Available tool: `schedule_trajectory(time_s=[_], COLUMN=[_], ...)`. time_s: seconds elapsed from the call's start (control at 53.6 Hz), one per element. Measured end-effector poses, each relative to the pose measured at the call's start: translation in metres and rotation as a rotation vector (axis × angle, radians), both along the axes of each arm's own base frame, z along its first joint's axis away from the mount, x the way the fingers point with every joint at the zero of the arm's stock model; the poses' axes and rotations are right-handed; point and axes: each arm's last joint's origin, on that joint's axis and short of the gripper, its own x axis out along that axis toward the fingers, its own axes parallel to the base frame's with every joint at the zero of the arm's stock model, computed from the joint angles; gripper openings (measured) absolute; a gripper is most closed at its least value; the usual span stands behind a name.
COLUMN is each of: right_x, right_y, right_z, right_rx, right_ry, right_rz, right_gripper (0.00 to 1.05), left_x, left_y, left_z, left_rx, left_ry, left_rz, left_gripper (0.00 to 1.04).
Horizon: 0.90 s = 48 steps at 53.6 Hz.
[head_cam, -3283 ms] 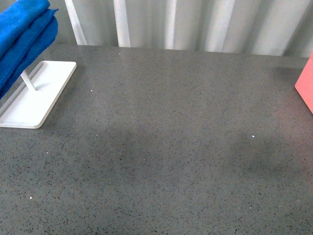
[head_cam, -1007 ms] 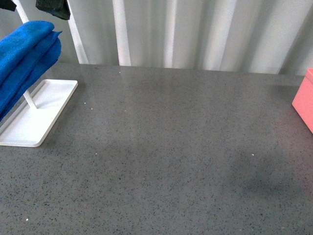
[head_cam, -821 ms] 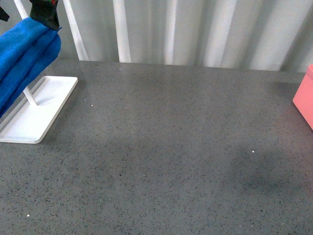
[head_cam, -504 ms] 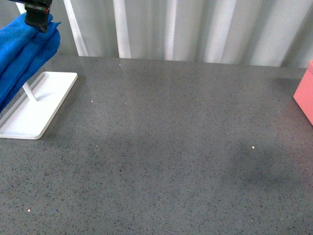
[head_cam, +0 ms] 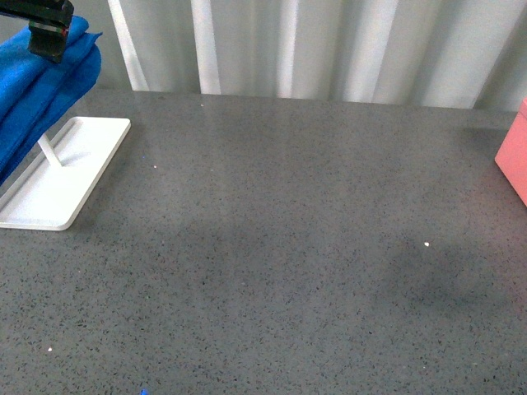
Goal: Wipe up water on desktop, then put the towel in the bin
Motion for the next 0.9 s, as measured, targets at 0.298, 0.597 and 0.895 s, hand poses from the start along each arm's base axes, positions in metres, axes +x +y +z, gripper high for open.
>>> schedule_trajectory(time_s=[0.298, 0.597, 0.895], right_x=[0.000, 0.000, 0.000], right_y=[0.000, 0.000, 0.000], right_z=[0.000, 0.000, 0.000], right_rx=[0.000, 0.000, 0.000], right_ry=[0.000, 0.000, 0.000], right_rz=[0.000, 0.000, 0.000], right_gripper=[0.98, 0.98, 0.98], left_x=[0.004, 0.008, 0.008], left_y=[-0.003, -0.003, -0.002], left_z=[-0.010, -0.023, -0.028], left_rx=[0.009, 0.081, 0.083], left_ry=[0.014, 0.022, 0.036], left_rz=[-0.014, -0.028, -0.035], left_gripper=[0.98, 0.98, 0.73])
